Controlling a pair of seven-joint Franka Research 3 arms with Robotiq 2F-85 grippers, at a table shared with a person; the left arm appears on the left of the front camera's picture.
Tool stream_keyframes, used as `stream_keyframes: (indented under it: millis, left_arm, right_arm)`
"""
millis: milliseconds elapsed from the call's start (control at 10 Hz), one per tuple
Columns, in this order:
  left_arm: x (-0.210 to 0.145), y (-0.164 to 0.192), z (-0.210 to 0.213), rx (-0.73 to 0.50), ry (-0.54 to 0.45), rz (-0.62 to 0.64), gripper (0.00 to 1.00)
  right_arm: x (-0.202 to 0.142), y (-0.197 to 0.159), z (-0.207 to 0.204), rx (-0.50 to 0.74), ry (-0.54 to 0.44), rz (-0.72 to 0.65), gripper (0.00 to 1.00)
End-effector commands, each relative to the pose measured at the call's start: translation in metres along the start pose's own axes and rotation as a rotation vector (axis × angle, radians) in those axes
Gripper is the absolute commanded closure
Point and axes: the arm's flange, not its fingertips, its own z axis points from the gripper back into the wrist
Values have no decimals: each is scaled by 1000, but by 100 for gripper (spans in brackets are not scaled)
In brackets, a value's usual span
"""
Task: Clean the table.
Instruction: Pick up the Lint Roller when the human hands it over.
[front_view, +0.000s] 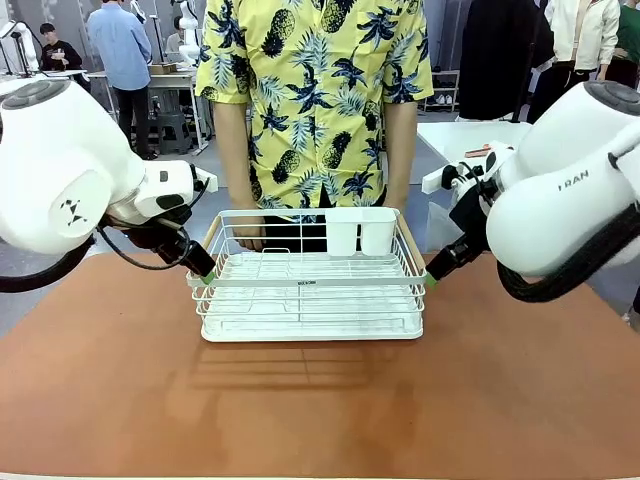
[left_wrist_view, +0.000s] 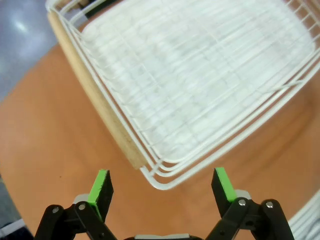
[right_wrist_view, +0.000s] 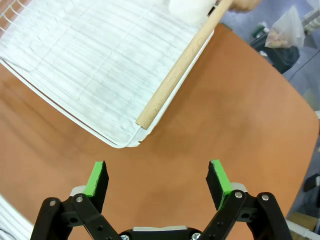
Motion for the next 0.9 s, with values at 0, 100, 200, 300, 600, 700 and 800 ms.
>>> stream_keyframes:
  millis: [0, 100, 200, 300, 600, 700, 800]
  left_arm:
    - [16, 33, 51, -207, 73, 77, 0]
    - [19, 47, 72, -321, 81, 113, 0]
    - [17, 67, 90, -424, 90, 146, 0]
    - [11, 87, 108, -548, 70, 218, 0]
    - [-25, 133, 151, -814, -125, 414, 0]
    - [-39, 145, 155, -847, -157, 490, 0]
    - [-54, 157, 162, -878, -208, 560, 0]
  right_arm:
    - [18, -38, 52, 182, 9, -139, 0]
    - [24, -53, 72, 259, 24, -209, 0]
    - [26, -67, 88, 355, 41, -273, 0]
    - [25, -85, 102, 454, 62, -344, 0]
    - [3, -144, 126, 751, 157, -599, 0]
    - [-5, -159, 132, 827, 151, -652, 0]
    - [-20, -176, 138, 861, 129, -699, 0]
